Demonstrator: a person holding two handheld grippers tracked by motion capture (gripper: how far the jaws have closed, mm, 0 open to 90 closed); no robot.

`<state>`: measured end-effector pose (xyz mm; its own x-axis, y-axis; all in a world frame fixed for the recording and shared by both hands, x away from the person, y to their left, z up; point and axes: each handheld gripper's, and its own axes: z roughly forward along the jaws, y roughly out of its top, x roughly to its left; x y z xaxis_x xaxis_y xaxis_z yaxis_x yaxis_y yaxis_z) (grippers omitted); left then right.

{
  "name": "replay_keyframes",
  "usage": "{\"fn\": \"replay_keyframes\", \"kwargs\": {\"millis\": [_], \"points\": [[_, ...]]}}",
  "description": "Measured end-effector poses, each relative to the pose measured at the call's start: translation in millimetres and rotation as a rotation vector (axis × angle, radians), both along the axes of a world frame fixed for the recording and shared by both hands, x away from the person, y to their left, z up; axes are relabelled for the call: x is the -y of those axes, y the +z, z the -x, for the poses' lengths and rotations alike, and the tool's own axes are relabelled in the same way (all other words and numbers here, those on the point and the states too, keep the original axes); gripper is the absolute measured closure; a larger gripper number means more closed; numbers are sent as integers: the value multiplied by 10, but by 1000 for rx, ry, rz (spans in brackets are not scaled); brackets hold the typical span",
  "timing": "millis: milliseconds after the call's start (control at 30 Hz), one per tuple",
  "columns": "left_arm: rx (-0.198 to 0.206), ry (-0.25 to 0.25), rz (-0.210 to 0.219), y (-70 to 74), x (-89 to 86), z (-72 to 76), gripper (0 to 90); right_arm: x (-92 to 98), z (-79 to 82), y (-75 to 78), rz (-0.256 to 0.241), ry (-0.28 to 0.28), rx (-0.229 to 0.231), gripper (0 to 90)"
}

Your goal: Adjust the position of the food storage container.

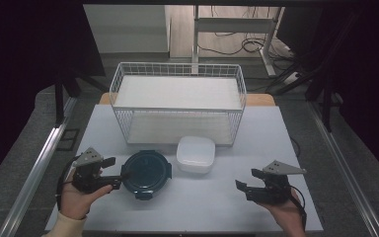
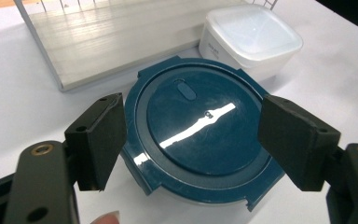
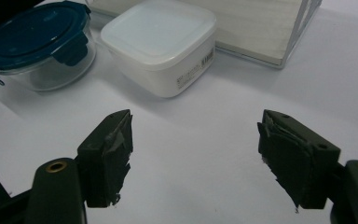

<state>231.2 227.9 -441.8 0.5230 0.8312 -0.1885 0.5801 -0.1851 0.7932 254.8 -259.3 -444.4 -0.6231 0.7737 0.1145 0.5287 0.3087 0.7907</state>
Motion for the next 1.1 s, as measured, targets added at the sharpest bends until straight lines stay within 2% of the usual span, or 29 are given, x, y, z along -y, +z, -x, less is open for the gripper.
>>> {"fn": "replay_keyframes", "kwargs": {"millis": [167, 367, 433, 533, 633, 667, 700, 800, 833, 967, 1033, 1100], "points": [[9, 1, 9, 35, -34, 14, 242, -10, 54, 30, 2, 3, 6, 269], [-12, 2, 11, 16, -18, -39, 245, -3, 42, 29, 0, 1, 2, 272], [-17, -1, 7, 25, 5, -57, 247, -3, 45, -5, -2, 0, -12, 274], [-10, -10, 3, 78, 38, -69, 248, -11, 41, -25, 6, 3, -20, 276], [0, -23, -24, 201, 83, -116, 252, -37, 49, -26, 13, 10, -20, 277], [0, -23, -24, 201, 83, -116, 253, -37, 49, -26, 13, 10, -20, 277], [6, -28, -44, 274, 106, -156, 253, -44, 55, -14, 11, 17, -15, 277], [9, -31, -59, 330, 114, -212, 259, -42, 49, -20, 14, 20, -18, 277], [10, -33, -63, 357, 111, -282, 265, -39, 46, -27, 16, 18, -19, 277], [-8, -30, -71, 345, 109, -398, 281, -29, 43, -37, 19, 12, -22, 278], [-30, -27, -101, 295, 110, -513, 301, -30, 49, -39, 20, 8, -23, 278], [-36, -26, -110, 278, 109, -548, 321, -34, 57, -41, 24, 6, -22, 278]]}}
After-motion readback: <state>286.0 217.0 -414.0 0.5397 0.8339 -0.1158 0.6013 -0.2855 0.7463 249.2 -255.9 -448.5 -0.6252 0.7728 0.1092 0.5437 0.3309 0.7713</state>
